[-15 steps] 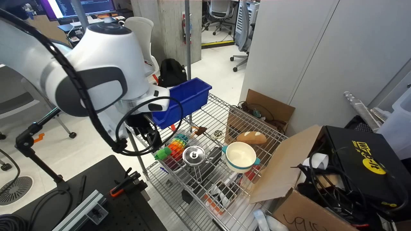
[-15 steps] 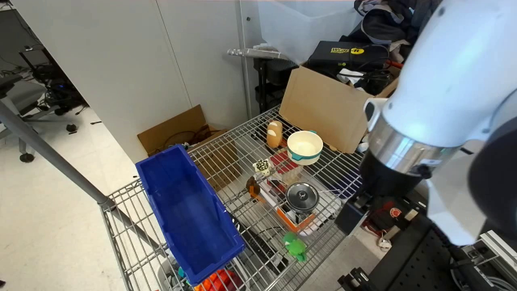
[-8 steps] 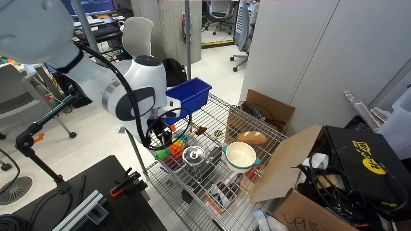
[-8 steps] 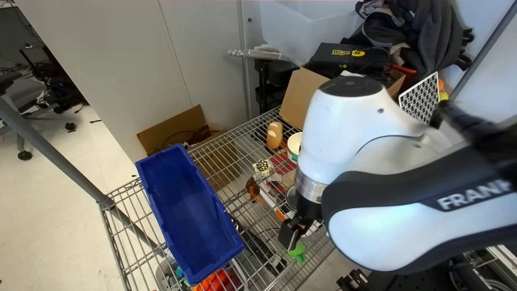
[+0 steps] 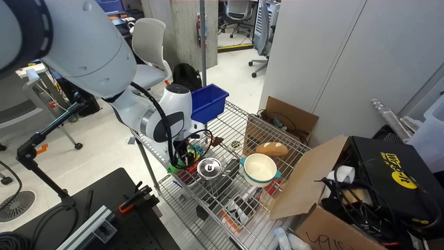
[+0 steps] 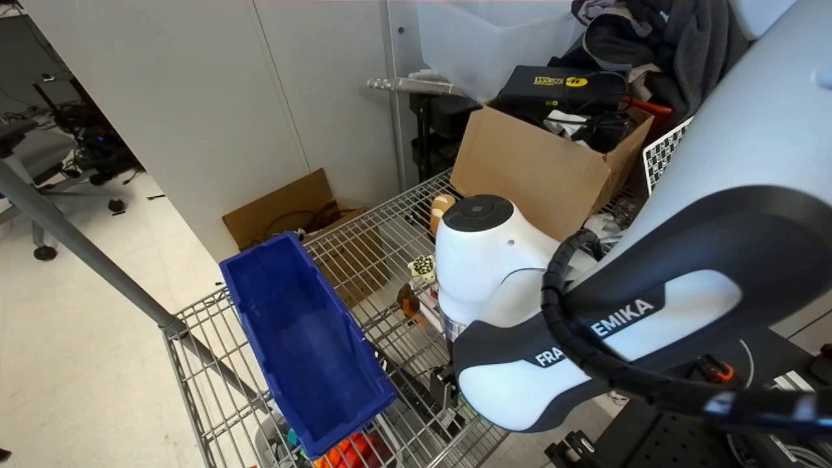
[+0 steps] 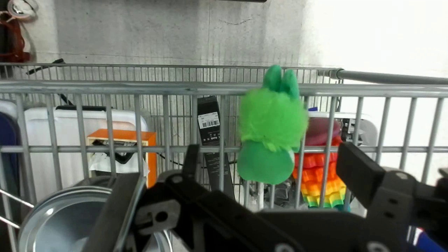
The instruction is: Move the green object to the right
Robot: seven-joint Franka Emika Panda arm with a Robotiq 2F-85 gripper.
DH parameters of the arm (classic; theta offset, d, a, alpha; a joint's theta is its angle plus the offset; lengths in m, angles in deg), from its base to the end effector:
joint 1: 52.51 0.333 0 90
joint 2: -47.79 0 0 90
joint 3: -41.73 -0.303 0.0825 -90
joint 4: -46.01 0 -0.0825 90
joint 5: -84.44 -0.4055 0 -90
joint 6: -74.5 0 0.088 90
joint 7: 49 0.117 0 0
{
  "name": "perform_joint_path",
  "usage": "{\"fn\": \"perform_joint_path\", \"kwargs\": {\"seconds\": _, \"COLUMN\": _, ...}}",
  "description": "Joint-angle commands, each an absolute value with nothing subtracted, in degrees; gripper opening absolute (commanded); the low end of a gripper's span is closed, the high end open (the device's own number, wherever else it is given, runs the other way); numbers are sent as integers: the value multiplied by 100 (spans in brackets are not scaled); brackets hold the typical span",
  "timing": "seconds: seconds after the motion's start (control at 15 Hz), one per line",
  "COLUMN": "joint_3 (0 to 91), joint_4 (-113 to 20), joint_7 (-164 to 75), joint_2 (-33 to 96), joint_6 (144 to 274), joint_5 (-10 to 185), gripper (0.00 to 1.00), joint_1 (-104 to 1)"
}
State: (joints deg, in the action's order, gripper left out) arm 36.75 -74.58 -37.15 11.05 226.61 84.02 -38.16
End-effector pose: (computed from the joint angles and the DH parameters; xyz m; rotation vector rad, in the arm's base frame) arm 0.5245 0.1887 0.0609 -3.1032 -0.1693 0.1566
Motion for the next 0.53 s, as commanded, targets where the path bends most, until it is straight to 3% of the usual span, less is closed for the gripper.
{"fn": "perform_joint_path", "kwargs": {"seconds": 0.0, "joint_3": 3797, "joint_4": -7017, "joint_7": -3540, "joint_2": 761, "joint_6": 22467, "joint_5": 8476, "gripper": 67, "joint_1": -3606}}
{"fn": "perform_joint_path", "kwargs": {"seconds": 0.27, "joint_3": 3760, "joint_4": -6869, "joint_7": -3499, "joint_2": 676, "joint_6": 22421, "joint_5": 8395, "gripper": 35, "joint_1": -3588}}
{"fn": "perform_joint_path", "kwargs": {"seconds": 0.47, "joint_3": 3774, "joint_4": -6854, "joint_7": -3440, "joint_2": 767, "joint_6": 22255, "joint_5": 8366, "gripper": 19, "joint_1": -3611}}
